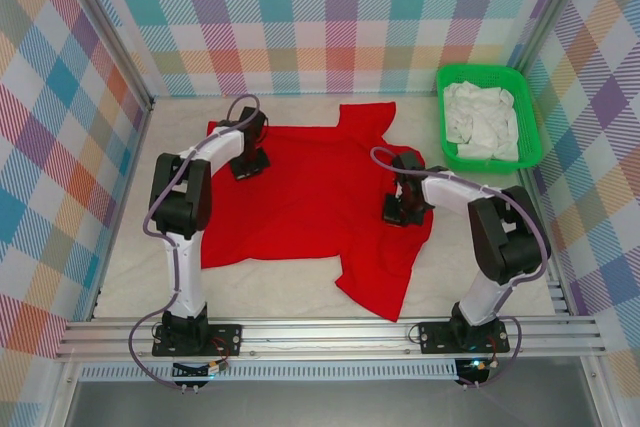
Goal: Fold and stack the t-shirts
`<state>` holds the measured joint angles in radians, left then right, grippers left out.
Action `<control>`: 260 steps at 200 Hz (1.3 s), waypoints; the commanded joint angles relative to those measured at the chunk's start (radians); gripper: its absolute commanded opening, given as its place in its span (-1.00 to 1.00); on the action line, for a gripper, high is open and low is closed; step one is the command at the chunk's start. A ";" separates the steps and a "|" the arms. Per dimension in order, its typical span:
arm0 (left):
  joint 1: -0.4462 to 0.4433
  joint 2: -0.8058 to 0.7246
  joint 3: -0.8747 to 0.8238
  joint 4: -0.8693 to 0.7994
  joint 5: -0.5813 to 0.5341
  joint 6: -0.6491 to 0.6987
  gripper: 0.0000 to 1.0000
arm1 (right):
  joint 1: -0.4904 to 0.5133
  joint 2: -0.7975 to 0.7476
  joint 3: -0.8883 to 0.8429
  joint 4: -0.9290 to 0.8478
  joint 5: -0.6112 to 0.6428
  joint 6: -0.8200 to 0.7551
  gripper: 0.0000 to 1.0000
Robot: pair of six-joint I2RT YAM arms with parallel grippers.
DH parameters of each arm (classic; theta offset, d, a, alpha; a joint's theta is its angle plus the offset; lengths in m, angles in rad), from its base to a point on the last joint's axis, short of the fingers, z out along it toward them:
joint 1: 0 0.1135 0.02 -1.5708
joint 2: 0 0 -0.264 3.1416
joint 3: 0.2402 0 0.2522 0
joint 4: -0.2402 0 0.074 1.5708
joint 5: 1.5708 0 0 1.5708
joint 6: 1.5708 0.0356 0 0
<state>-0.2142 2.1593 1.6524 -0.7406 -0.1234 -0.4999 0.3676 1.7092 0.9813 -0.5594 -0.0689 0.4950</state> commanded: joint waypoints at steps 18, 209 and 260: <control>0.016 -0.020 0.061 -0.090 -0.007 0.030 -0.88 | 0.001 -0.080 -0.004 -0.088 -0.037 0.028 -0.89; -0.450 0.215 0.389 -0.042 0.295 -0.023 -0.83 | -0.232 0.924 1.589 -0.309 -0.211 -0.071 -0.32; -0.471 0.293 0.355 -0.029 0.308 -0.053 -0.85 | -0.233 1.037 1.629 -0.242 -0.310 0.076 -0.40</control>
<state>-0.6731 2.4107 2.0407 -0.7479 0.1658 -0.5266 0.1364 2.6915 2.5526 -0.8360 -0.2909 0.4679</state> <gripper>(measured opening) 0.079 0.304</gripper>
